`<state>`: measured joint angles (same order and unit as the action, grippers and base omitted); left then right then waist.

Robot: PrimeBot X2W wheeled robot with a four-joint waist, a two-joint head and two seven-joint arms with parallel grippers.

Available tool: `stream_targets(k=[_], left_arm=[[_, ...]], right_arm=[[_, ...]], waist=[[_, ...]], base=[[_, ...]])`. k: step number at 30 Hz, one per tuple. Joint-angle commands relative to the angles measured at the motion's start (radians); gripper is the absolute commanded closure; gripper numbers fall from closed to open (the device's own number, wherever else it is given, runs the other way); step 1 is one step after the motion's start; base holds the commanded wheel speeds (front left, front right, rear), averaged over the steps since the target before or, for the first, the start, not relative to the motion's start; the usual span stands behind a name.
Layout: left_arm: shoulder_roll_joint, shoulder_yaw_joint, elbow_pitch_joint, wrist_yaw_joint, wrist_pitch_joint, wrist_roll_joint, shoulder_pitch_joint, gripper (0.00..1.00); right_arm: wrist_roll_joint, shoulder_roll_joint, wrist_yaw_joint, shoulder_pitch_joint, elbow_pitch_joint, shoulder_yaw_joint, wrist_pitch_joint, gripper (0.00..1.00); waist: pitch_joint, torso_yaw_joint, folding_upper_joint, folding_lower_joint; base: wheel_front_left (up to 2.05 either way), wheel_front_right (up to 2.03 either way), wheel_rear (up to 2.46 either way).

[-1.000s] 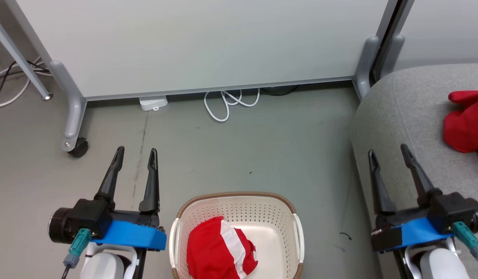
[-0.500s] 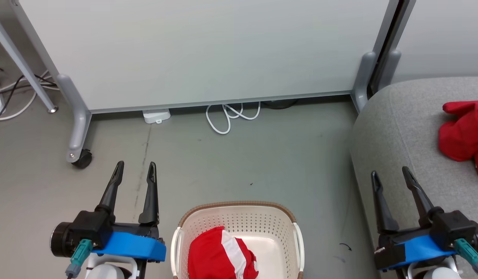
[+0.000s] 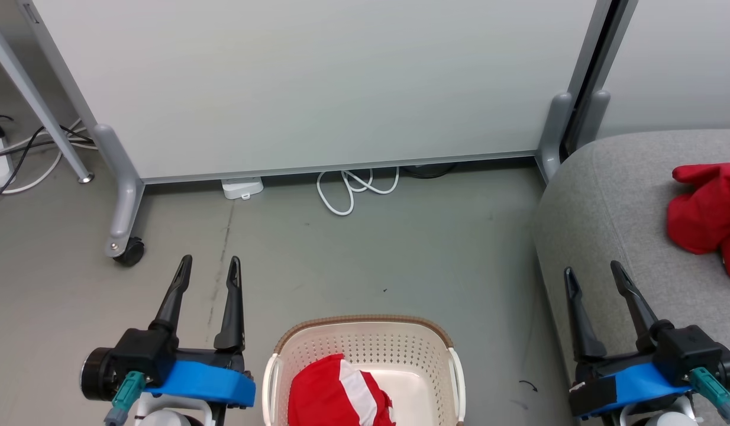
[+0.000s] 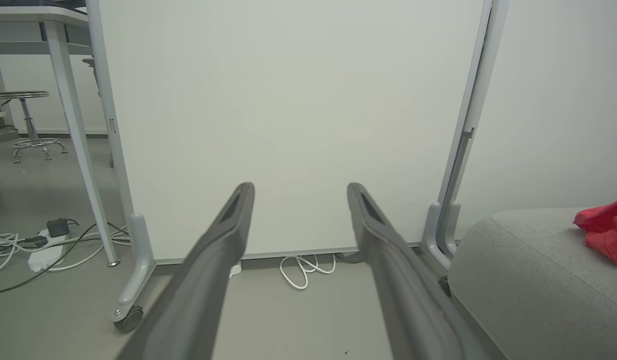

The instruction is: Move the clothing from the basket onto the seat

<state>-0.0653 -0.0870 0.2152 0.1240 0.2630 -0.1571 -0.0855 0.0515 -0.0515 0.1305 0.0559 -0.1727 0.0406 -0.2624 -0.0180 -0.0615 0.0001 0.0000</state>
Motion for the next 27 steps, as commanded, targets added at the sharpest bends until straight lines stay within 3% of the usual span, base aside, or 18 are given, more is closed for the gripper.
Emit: stream_targets(k=[1,8,15,27], left_arm=[[0.000,0.000,0.005,0.006,0.003,0.005,-0.002,0.00],[-0.038,-0.087,0.072,0.009,0.003,0.010,-0.081,0.00],[-0.113,-0.280,0.212,0.006,0.003,-0.034,-0.232,0.00],[-0.172,-0.625,0.496,0.006,0.003,-0.109,-0.523,0.00]], right_arm=[[0.005,0.002,0.000,-0.009,-0.001,0.000,-0.004,0.00],[-0.004,0.002,0.000,0.025,0.011,-0.010,-0.004,0.00],[-0.030,0.001,0.000,0.097,0.038,-0.024,-0.004,0.00],[-0.068,0.000,0.000,0.280,0.093,-0.058,-0.004,0.00]], waist=[[-0.001,0.000,-0.0001,0.0000],[-0.035,0.011,-0.0001,0.0000],[-0.123,0.051,-0.0001,0.0000],[-0.385,0.144,-0.0001,0.0000]], base=[[0.00,0.00,0.00],[0.00,0.00,0.00],[0.00,0.00,0.00],[0.00,0.00,0.00]])
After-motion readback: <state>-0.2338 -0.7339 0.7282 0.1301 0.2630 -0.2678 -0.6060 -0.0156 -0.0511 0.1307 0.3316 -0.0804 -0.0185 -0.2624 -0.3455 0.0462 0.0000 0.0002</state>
